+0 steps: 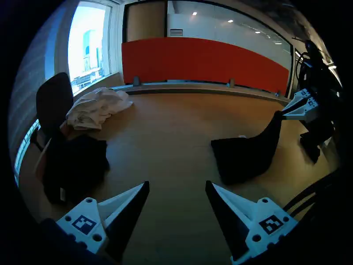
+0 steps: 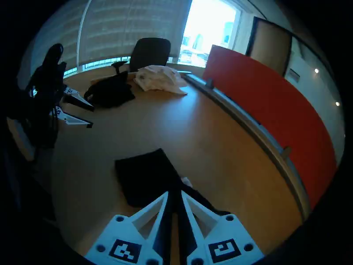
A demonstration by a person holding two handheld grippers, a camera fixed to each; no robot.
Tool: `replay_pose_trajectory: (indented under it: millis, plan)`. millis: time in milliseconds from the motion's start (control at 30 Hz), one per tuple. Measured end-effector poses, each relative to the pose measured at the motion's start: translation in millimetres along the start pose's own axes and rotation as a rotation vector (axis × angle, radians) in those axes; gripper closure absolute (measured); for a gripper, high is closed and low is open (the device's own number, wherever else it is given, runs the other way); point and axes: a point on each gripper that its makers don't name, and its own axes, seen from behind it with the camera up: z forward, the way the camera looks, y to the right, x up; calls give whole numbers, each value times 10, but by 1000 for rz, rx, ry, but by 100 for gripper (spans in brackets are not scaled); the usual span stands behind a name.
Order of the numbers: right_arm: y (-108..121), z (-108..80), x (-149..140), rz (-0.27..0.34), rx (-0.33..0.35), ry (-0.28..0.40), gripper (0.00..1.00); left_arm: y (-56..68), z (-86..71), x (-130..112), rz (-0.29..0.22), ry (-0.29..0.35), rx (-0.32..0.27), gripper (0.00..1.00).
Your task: Fold towel
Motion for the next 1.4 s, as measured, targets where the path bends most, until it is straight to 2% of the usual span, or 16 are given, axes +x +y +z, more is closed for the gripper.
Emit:
replay_pose_trajectory:
  millis: [400,700,1100,1400]
  plan:
    - [-122,112,137,-15,28,2,94,-8,-6,3,-4,7,-10,6]
    - [-268,269,291,-25,69,11,94,-36,-49,-24,-12,6,-14,6]
    - [-542,536,365,-66,143,-8,94,-54,-95,-82,-27,6,-9,6]
    - [-838,870,372,-83,216,-35,93,-138,-154,-148,-45,-1,8,6]
